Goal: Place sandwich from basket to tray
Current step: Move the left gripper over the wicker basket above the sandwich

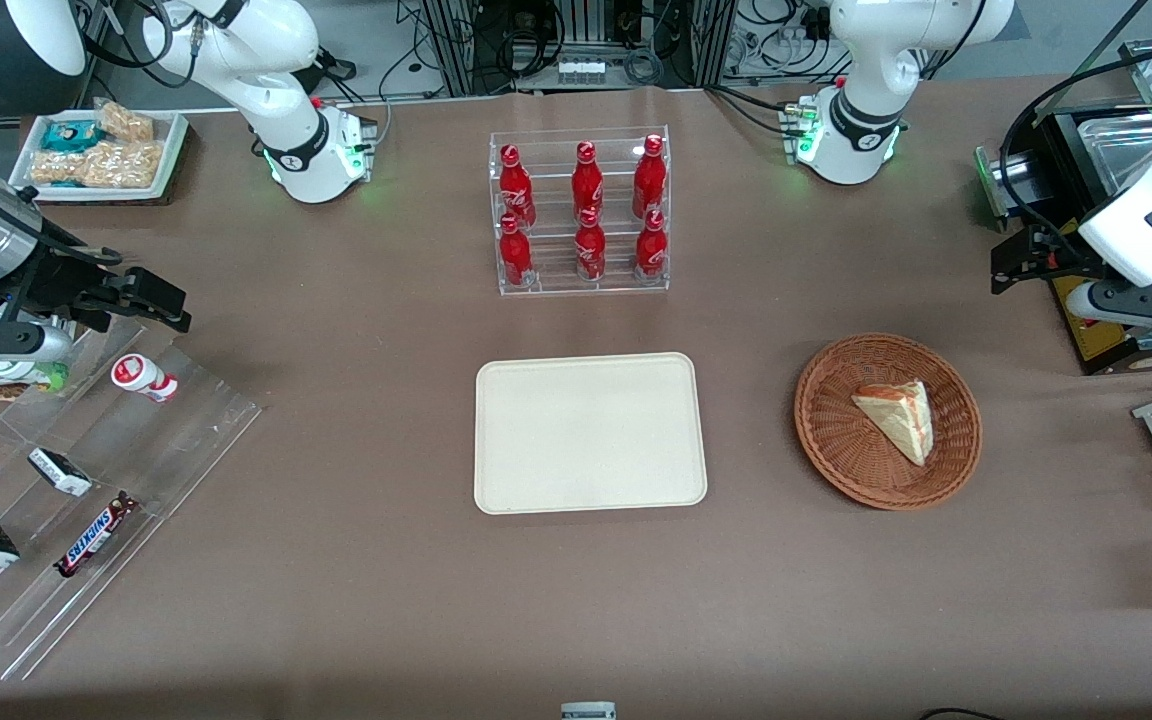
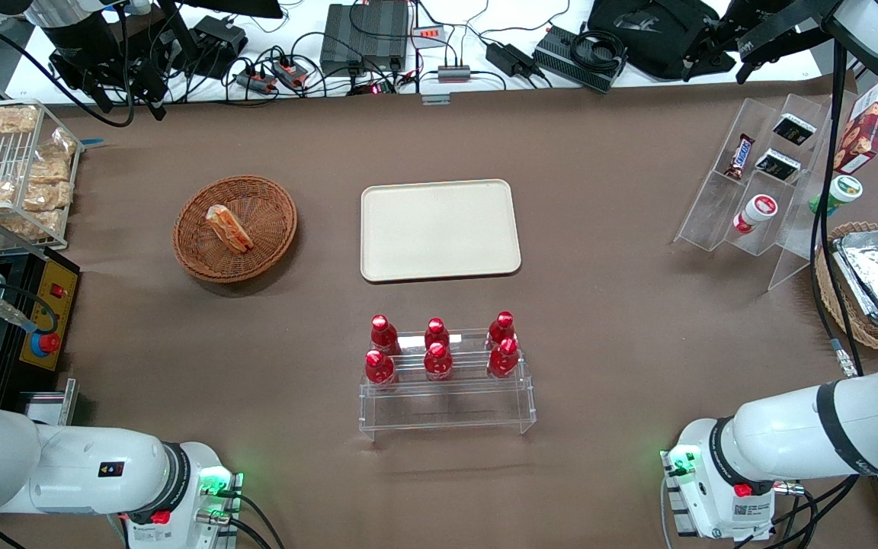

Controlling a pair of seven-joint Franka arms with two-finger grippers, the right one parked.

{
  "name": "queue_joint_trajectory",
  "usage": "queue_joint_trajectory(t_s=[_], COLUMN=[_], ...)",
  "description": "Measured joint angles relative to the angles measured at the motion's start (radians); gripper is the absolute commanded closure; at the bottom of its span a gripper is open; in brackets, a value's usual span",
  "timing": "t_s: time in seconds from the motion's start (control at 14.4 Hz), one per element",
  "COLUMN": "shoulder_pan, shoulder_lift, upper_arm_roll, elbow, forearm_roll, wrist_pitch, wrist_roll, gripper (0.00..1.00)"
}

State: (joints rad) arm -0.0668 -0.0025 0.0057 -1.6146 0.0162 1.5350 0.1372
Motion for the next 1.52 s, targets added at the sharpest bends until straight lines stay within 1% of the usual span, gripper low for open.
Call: queue_joint_trajectory(t_s=[0.69,0.97,1.18,1.32,1.52], shoulder_pan=[0.0,0.0,0.0,0.0,-0.004], shoulder_lift=[0.003,0.013,0.021,0.028,0.039], upper_arm_roll=[0.0,0.0,0.0,0.0,-0.004], elbow=[-0.001,-0.022,-0.102,-0.202,-0.384], forearm_roll=[0.0,0.003,0.003,0.004,0.004], wrist_pitch=[-0.005,0.004,0.084,0.19,0.4], wrist_roll=[0.0,-0.001,-0.013,-0.022,-0.031], gripper=[0.0,0.0,0.0,0.0,0.0])
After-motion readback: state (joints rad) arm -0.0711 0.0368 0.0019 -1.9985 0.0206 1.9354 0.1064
